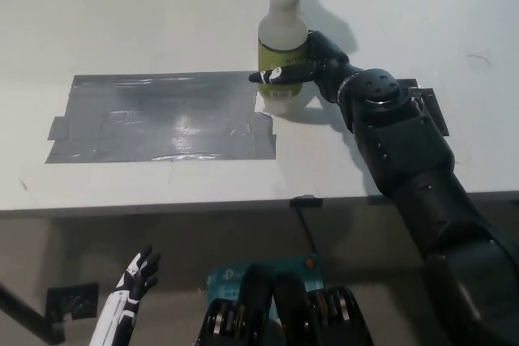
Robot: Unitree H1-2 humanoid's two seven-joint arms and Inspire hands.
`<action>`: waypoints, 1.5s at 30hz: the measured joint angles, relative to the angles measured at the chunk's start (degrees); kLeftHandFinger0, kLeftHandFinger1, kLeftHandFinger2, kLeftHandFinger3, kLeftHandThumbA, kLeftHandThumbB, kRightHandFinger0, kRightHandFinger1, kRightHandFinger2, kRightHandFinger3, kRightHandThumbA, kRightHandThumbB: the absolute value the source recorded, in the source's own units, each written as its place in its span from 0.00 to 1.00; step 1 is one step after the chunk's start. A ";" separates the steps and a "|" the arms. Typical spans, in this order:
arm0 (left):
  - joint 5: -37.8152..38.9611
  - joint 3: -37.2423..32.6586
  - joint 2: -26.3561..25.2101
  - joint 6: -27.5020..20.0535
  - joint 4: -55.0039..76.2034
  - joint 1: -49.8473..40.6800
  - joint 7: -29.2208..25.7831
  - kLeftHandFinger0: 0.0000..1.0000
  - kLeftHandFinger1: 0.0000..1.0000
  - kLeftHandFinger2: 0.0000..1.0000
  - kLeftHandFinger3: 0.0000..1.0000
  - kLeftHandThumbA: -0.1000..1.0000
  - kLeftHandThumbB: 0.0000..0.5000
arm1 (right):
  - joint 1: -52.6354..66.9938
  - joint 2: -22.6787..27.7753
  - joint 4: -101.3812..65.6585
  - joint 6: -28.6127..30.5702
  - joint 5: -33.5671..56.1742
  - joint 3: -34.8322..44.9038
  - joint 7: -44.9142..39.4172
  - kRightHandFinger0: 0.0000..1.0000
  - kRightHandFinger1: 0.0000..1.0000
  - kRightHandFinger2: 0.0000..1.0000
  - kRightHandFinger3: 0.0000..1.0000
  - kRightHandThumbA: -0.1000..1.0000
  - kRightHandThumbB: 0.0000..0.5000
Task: A person hands a spray bottle to the robot which it grabs with its right hand and places on the black spot infront of it on the table
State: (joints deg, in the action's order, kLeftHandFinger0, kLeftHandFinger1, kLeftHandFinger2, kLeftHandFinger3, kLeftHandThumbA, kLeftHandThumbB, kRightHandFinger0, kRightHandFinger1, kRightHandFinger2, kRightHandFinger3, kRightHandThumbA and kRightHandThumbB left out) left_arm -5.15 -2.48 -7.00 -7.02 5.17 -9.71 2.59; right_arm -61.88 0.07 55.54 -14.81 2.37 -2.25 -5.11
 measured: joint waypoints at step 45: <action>0.56 0.45 0.08 -0.40 -0.03 -2.26 -0.02 1.00 1.00 1.00 1.00 1.00 0.12 | 18.30 8.93 -23.98 15.32 -9.03 2.38 15.64 0.02 0.22 0.41 0.31 0.67 0.85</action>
State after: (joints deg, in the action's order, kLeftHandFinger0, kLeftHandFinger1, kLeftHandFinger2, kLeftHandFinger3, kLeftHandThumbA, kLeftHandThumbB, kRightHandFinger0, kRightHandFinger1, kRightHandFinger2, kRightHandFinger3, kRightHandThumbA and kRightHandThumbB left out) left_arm -4.58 -2.03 -6.92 -7.43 5.13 -11.97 2.57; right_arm -43.57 9.00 31.56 0.51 -6.66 0.12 10.53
